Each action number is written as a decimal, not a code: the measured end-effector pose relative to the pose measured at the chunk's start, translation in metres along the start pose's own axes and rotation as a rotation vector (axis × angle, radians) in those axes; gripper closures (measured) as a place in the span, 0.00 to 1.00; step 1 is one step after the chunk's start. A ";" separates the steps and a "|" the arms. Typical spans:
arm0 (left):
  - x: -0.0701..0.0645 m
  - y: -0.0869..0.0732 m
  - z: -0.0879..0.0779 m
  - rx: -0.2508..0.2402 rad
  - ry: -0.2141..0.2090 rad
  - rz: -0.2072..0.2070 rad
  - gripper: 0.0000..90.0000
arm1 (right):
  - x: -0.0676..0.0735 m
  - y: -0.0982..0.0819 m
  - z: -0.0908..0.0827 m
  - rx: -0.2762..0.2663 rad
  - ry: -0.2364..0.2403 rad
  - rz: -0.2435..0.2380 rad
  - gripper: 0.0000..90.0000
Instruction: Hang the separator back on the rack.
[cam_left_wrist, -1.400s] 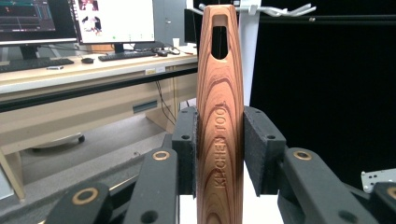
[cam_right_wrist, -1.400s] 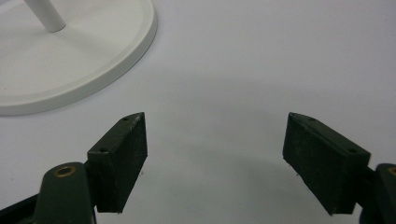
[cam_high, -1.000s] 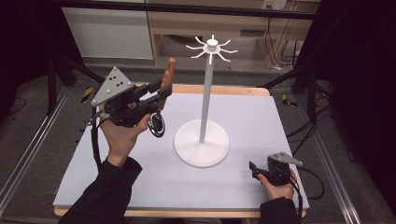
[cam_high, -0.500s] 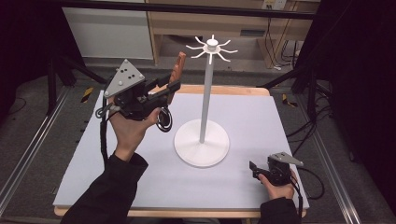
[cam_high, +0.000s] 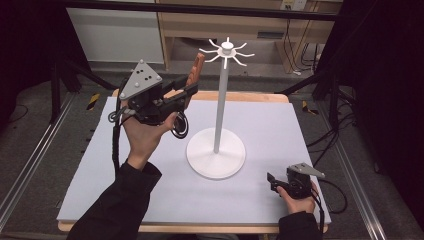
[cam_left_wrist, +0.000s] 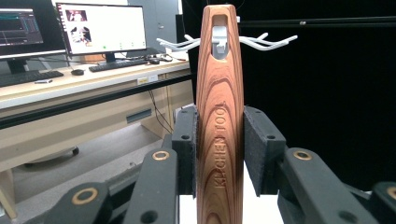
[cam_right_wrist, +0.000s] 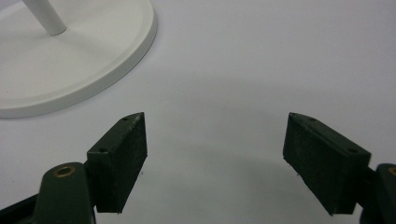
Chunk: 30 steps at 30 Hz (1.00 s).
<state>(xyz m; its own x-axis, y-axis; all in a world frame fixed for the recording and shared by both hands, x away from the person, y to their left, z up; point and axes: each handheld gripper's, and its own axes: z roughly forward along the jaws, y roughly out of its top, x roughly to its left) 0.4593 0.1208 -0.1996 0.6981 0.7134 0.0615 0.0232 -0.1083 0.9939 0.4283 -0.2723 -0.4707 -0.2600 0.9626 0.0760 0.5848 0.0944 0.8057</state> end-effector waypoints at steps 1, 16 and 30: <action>0.000 0.000 0.001 0.002 -0.001 -0.004 0.75 | 0.000 0.000 0.000 0.002 0.005 0.006 0.24; -0.003 0.001 0.011 0.018 0.003 0.009 0.75 | 0.000 0.000 -0.001 -0.001 0.005 0.004 0.24; -0.004 -0.002 0.023 0.026 -0.002 0.004 0.75 | 0.000 0.000 -0.001 0.000 0.006 0.003 0.24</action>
<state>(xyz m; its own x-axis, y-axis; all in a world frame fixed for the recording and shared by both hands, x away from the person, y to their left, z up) 0.4729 0.1028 -0.2037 0.6993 0.7119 0.0648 0.0393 -0.1288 0.9909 0.4281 -0.2729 -0.4702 -0.2631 0.9612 0.0824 0.5860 0.0914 0.8052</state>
